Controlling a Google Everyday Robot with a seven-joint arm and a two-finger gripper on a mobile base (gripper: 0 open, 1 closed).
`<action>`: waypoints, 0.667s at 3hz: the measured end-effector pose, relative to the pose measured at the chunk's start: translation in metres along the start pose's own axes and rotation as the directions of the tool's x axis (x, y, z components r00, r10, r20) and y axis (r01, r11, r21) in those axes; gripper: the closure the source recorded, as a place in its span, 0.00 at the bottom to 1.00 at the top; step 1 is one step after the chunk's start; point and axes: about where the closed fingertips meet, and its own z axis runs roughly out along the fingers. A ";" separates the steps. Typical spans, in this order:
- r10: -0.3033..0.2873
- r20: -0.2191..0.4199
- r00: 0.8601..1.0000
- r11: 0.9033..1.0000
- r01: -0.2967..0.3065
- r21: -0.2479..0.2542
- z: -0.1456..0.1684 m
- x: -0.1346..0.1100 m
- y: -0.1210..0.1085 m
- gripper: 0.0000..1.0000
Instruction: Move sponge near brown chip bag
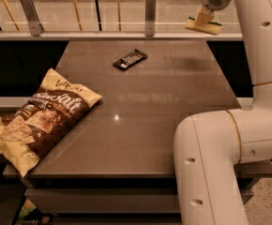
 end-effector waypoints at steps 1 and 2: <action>-0.019 0.046 0.999 0.998 0.016 0.068 0.017 -0.021 -0.010 1.00; -0.019 0.046 0.999 0.998 0.016 0.068 0.017 -0.021 -0.010 1.00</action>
Offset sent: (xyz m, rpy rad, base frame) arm 0.0066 0.0117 -0.0024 -0.0012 -0.0385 0.0202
